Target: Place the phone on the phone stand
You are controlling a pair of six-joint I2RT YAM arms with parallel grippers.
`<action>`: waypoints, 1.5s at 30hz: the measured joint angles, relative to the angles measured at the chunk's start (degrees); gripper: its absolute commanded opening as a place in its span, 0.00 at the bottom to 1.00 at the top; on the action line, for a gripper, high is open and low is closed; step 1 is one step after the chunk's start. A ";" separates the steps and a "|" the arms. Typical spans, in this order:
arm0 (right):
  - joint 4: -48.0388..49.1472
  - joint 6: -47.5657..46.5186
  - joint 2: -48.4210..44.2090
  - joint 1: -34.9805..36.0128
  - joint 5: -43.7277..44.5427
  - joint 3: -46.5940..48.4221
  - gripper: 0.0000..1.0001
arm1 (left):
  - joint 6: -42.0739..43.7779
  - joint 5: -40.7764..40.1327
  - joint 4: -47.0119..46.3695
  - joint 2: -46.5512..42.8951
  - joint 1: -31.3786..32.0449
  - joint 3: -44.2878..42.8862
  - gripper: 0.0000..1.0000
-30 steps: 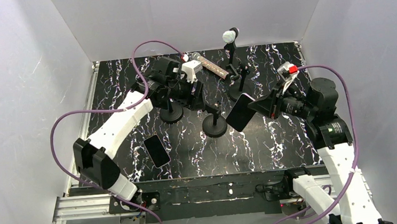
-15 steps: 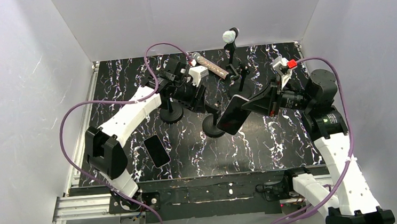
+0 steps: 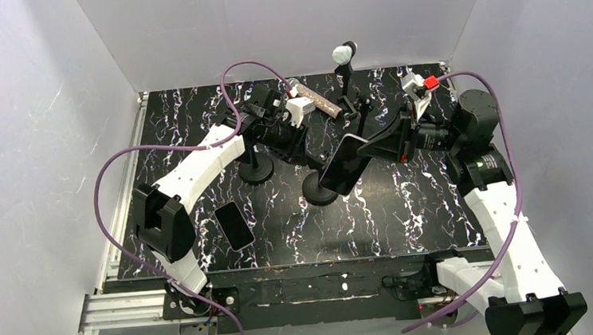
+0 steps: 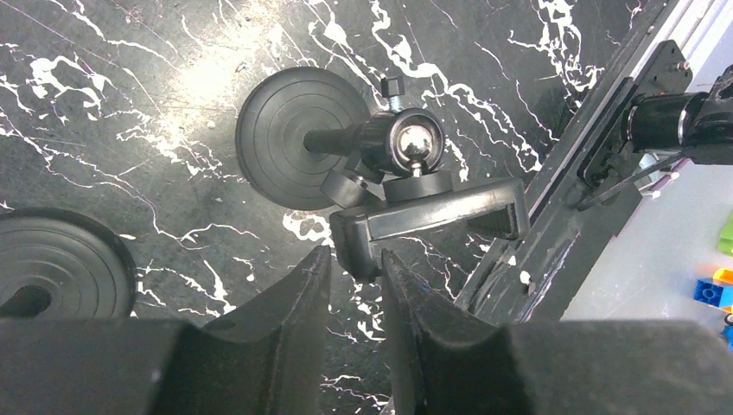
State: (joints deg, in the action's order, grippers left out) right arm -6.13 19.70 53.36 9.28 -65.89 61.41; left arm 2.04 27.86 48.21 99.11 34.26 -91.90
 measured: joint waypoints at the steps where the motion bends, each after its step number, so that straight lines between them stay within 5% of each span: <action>1: 0.28 0.09 0.35 0.24 -0.13 0.00 0.01 | 0.13 0.07 0.07 0.00 0.00 0.00 0.21; 10: 1.01 0.00 3.50 3.74 -0.33 1.27 0.01 | 1.03 -0.04 0.24 0.00 -0.15 0.02 0.11; 11: 1.18 -0.04 3.98 4.31 -0.33 1.62 0.01 | 1.01 -0.04 0.24 0.00 -0.15 0.02 0.14; 15: 1.70 -0.33 5.81 6.05 -0.28 2.75 0.01 | 0.96 0.13 0.20 -0.11 -0.13 0.04 0.51; 18: 1.70 -0.44 6.58 6.91 -0.22 2.99 0.01 | 0.76 0.22 -0.13 -0.52 -0.13 0.42 0.59; 45: 4.92 -0.13 8.15 7.32 -0.33 4.50 0.01 | 4.63 9.94 7.10 2.60 -4.48 -5.25 0.45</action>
State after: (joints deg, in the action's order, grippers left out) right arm -1.21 19.57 61.52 16.60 -66.22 65.91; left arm 6.68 37.80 55.31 101.71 29.78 -97.14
